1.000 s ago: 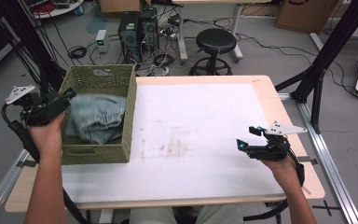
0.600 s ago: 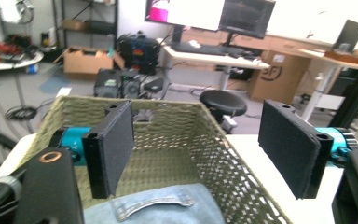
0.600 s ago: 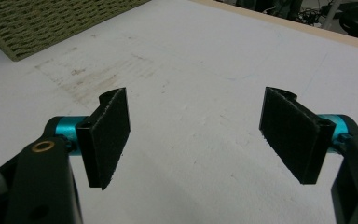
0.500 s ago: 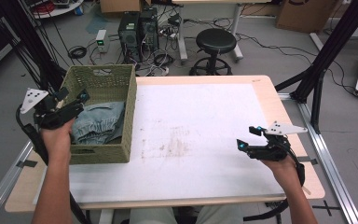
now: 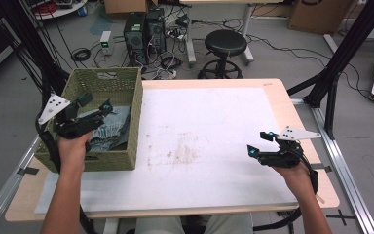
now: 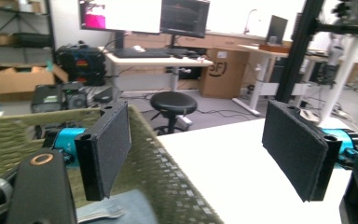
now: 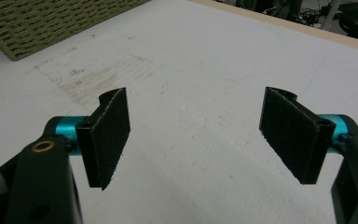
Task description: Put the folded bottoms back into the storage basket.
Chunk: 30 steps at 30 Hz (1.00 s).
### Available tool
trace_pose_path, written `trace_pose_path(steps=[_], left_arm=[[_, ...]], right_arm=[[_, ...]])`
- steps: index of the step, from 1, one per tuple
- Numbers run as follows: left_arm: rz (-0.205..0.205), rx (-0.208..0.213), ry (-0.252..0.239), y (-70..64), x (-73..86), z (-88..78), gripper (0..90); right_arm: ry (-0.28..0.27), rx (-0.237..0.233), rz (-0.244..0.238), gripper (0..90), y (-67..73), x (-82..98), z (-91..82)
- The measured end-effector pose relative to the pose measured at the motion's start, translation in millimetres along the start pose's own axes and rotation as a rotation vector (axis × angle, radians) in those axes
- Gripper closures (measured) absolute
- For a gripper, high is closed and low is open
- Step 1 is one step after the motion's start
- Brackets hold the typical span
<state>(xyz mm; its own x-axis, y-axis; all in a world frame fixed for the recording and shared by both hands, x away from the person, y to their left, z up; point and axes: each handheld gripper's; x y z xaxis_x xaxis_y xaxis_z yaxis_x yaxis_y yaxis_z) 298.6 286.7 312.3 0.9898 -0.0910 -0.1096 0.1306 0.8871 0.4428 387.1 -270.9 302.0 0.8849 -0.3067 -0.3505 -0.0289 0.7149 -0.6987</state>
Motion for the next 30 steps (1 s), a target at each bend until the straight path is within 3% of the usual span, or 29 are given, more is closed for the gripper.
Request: trace_pose_path(steps=[9, 18, 30], left_arm=[[0.023, 0.117, -0.001, -45.2, 10.0, 11.7, 22.9], [0.032, 0.187, 0.012, -82.5, 23.5, 27.4, 22.9], [0.062, 0.280, 0.052, -121.3, 49.0, 46.1, 22.9]], right_arm=[[0.004, -0.013, -0.016, 24.6, 1.6, -2.1, 3.9], [0.005, -0.008, -0.025, 24.7, 2.9, -4.8, 4.8], [0.003, -0.010, -0.033, 24.6, 5.3, -5.6, 3.3]])
Point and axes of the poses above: each handheld gripper's, and its own axes: z roughly forward along the jaws, x roughly out of its underside, y roughly to its left, and after that the axes turned 3 degrees about -z, right-handed
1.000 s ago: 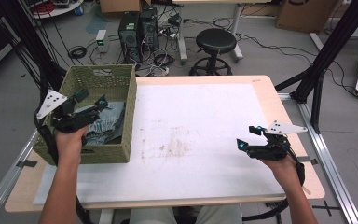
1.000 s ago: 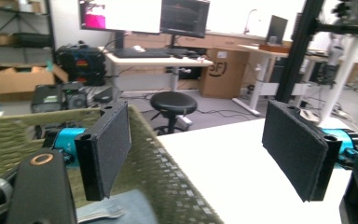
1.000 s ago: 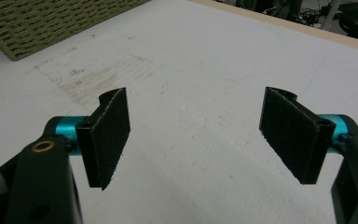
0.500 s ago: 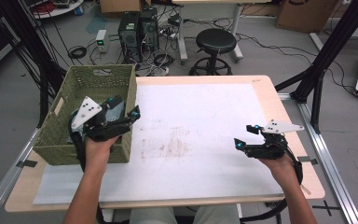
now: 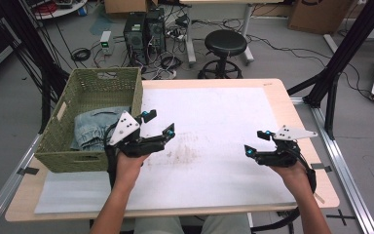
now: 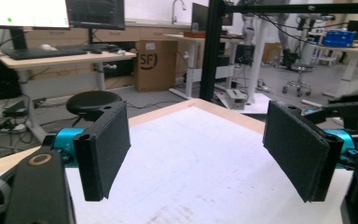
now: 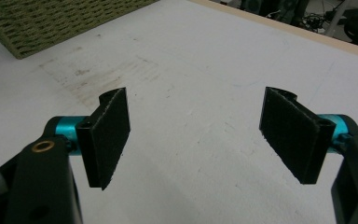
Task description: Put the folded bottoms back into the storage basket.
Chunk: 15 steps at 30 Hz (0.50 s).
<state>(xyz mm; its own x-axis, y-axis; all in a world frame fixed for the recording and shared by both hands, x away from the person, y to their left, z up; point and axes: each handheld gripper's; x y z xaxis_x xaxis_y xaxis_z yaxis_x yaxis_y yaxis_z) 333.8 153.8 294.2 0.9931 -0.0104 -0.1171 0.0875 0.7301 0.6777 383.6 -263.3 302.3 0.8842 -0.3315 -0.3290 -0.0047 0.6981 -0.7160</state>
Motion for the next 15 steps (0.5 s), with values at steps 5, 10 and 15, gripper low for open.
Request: trace_pose_path(steps=[5, 10, 15], left_arm=[[0.000, 0.007, 0.023, -5.2, 11.3, 9.8, 22.9], [0.002, 0.012, 0.053, -10.1, 23.0, 17.4, 23.0], [-0.007, 0.020, 0.065, -11.6, 28.2, 22.0, 23.0]], right_arm=[[-0.001, 0.002, 0.002, 24.6, -0.5, 0.9, 0.1], [-0.003, 0.003, 0.005, 24.6, -1.1, 1.3, 0.7], [-0.006, 0.004, 0.005, 24.6, -1.2, 1.3, -0.1]])
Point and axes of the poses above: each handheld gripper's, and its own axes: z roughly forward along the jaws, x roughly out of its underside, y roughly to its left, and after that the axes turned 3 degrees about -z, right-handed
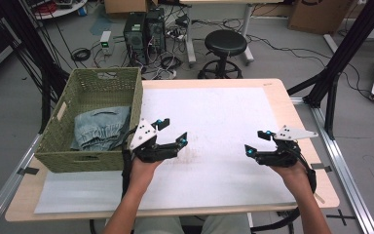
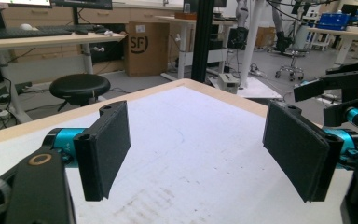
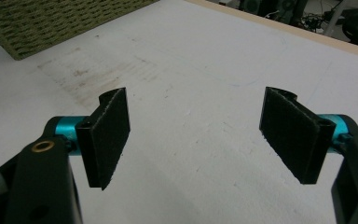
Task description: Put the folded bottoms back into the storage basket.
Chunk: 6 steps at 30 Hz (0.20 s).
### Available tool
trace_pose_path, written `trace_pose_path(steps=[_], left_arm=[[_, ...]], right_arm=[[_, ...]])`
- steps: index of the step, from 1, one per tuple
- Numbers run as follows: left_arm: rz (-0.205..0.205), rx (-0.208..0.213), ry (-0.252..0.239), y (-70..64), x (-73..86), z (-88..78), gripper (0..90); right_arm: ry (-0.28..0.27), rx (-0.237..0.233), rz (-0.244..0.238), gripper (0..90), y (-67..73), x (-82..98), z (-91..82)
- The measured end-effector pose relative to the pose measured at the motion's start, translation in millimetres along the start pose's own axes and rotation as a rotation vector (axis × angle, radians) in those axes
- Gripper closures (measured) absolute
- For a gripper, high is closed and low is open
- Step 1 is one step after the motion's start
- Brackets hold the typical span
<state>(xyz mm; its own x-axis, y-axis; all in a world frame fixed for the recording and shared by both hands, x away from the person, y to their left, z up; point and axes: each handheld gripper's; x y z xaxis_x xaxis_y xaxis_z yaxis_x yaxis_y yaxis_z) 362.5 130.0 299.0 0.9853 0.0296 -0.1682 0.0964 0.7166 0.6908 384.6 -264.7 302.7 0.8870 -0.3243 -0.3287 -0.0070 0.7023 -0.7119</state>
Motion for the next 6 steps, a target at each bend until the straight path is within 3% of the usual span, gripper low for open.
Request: trace_pose_path(steps=[6], left_arm=[[-0.002, -0.002, 0.000, 0.7, 0.2, 0.4, 23.0]], right_arm=[[0.000, 0.000, 0.004, 24.6, -0.4, -0.2, 0.4]])
Point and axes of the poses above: each handheld gripper's, and its own axes: z roughly forward along the jaws, x roughly out of its underside, y roughly to its left, and after that the axes turned 3 degrees about -z, right-handed
